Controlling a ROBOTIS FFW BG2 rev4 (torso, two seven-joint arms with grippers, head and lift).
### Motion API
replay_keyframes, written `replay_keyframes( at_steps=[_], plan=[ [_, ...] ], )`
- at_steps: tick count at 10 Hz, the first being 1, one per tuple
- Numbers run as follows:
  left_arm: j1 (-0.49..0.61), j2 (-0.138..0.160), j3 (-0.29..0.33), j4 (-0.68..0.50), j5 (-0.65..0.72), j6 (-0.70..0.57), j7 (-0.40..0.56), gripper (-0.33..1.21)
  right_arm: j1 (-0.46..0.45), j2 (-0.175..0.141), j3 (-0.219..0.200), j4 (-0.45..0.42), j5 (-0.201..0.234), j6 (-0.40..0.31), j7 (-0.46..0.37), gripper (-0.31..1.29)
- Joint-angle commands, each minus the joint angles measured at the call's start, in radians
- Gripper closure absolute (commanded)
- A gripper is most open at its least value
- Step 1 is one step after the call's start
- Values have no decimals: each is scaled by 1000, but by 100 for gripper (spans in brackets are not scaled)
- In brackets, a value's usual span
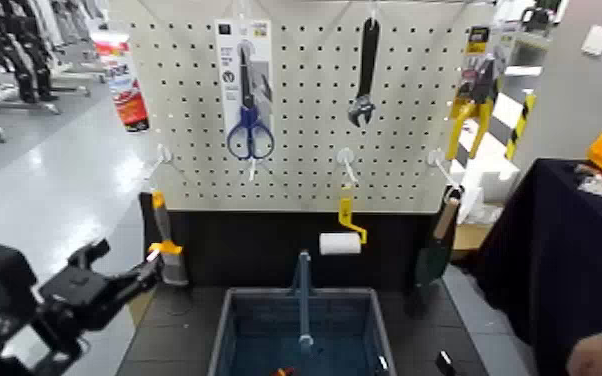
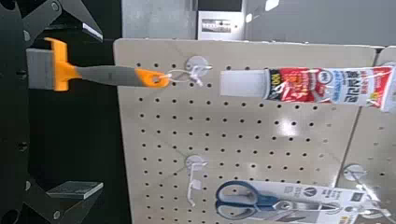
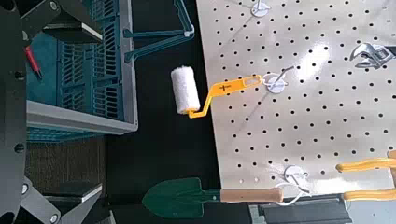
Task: Put the red glue tube into the crate.
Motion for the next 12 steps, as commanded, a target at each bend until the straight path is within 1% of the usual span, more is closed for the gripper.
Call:
replay_keyframes(
  at_steps=[1,4,5,6,7,9,12],
  plan=[
    [-75,19,74,4,30,53,-55,18,-6,-6,8,2,-11,2,0,18],
    [-169,63,136,13,53,122,-137,18,-14,-7,18,5,-22,5,1,18],
    [-198,86,142,27,74,149,-171,18,-19,-12,22,5,-25,5,1,18],
    [-230,100,148,45,73,178,-215,18,-20,-15,24,6,-30,5,1,18],
    [-256,108,149,65,71,187,-243,18,-23,-14,25,8,-31,6,1,18],
    [-312,137,142,105,65,207,-298,18,-31,-15,30,14,-37,6,1,18],
    [-405,177,103,169,53,213,-365,20,-40,-15,31,20,-42,8,12,18]
  ],
)
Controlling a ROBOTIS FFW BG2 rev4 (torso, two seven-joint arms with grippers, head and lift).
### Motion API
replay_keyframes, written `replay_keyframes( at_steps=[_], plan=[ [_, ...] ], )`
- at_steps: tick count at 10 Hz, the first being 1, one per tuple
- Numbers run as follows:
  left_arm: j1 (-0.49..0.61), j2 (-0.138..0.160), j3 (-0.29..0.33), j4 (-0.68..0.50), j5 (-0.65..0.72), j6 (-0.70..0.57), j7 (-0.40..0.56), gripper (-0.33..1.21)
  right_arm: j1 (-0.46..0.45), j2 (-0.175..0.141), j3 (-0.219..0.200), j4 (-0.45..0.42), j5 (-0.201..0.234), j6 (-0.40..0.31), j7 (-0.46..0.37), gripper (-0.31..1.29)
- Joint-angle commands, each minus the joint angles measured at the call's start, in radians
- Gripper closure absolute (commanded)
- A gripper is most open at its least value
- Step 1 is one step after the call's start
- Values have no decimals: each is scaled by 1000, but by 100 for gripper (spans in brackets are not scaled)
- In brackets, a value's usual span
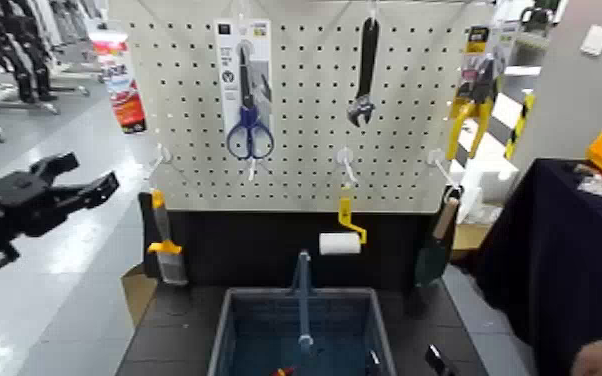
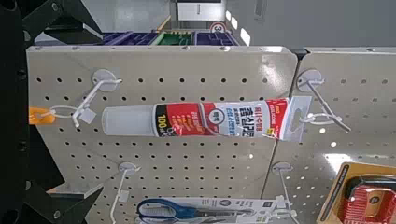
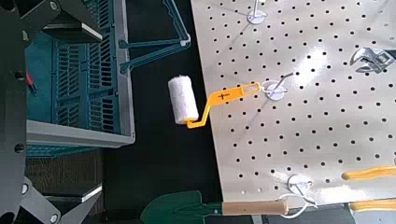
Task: Put the red glue tube into the crate.
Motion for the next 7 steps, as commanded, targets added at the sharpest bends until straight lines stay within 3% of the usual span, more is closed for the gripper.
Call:
replay_keyframes(
  at_steps=[1,7],
  plan=[
    [-78,34,-34,53,-5,-3,-36,20,-8,1,2,7,-4,1,6,18],
    [-221,83,-120,175,-44,-22,-123,24,-16,4,2,11,-4,7,22,18]
  ],
)
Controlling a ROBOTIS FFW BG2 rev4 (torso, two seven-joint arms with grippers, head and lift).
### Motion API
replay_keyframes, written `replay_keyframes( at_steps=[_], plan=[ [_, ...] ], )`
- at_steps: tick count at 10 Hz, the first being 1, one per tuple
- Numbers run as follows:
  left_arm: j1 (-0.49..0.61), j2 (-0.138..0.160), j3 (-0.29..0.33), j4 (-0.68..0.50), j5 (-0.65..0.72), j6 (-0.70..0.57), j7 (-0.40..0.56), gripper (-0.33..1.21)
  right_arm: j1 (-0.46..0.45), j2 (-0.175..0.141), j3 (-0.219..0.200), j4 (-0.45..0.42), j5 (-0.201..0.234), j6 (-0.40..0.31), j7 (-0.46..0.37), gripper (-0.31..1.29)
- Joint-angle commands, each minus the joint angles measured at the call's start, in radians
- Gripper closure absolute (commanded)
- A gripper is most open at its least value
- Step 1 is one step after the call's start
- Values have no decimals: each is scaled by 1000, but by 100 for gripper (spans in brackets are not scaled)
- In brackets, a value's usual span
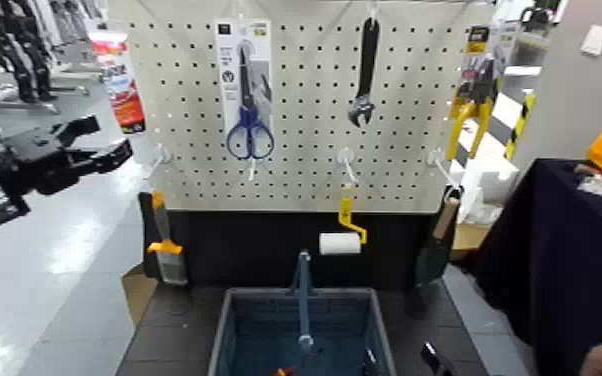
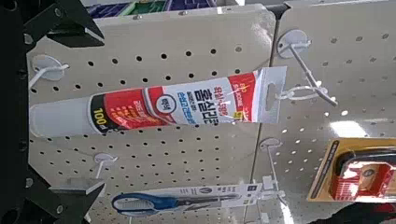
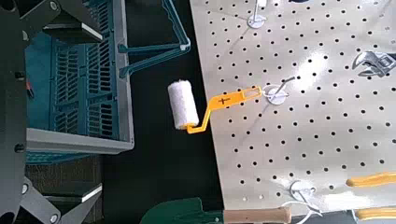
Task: Put the red glue tube into the crate.
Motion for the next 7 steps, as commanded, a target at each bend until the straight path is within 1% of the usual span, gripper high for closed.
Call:
replay_keyframes(
  at_steps=[1,5,6,7],
  plan=[
    [-62,11,-40,59,-19,-13,-30,24,-2,2,-1,0,0,2,3,18],
    [-120,22,-93,125,-20,-45,-48,25,-7,3,-1,5,-2,5,15,18],
    [-128,25,-100,129,-25,-49,-51,29,-9,3,-1,7,-2,5,18,18],
    [-131,27,-106,131,-25,-50,-51,42,-9,3,-1,7,-2,7,18,18]
  ],
)
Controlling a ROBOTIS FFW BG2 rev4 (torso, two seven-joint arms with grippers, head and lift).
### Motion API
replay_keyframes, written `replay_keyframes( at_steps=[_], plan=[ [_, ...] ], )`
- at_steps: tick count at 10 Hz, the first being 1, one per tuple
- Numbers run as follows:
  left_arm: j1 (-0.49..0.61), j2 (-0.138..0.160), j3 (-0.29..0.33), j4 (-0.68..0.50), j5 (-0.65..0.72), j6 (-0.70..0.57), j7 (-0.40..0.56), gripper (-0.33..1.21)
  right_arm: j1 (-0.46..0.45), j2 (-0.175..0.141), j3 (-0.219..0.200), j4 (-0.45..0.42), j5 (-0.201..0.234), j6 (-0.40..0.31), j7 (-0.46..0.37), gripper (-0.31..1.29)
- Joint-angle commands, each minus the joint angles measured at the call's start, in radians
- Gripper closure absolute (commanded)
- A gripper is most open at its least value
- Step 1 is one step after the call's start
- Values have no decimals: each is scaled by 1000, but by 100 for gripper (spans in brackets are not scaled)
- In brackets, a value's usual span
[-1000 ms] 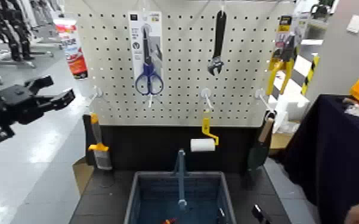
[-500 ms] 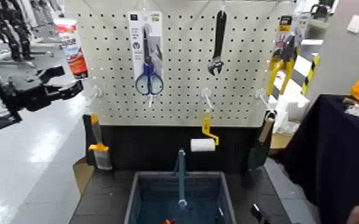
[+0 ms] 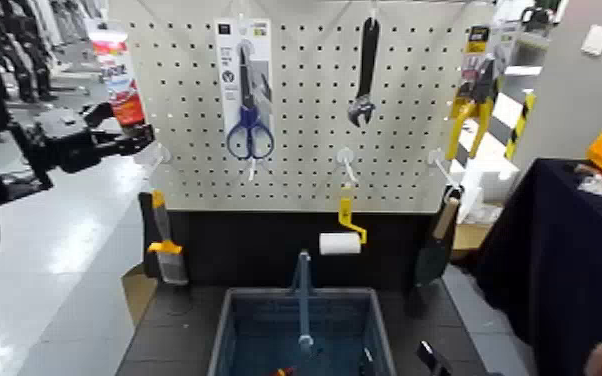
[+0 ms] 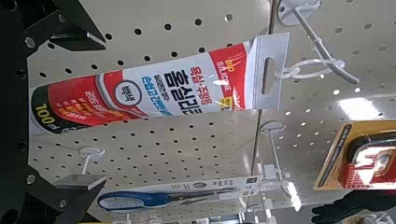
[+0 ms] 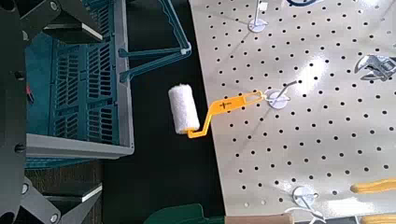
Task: Put the red glue tube into the crate.
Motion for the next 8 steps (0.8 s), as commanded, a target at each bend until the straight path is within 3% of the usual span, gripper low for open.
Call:
replay_keyframes(
  at_steps=[1,5,6,8],
  plan=[
    [-10,4,-9,6,-3,-7,2,63,-1,0,-1,1,0,1,0,18],
    [-16,8,-16,-2,-27,-2,6,98,-1,0,-1,1,0,3,2,18],
    [-16,8,-17,-7,-29,-11,23,115,-1,0,-1,1,0,3,0,18],
    [-19,8,-9,-8,-24,-16,26,112,-1,2,-1,1,0,3,2,18]
  ],
)
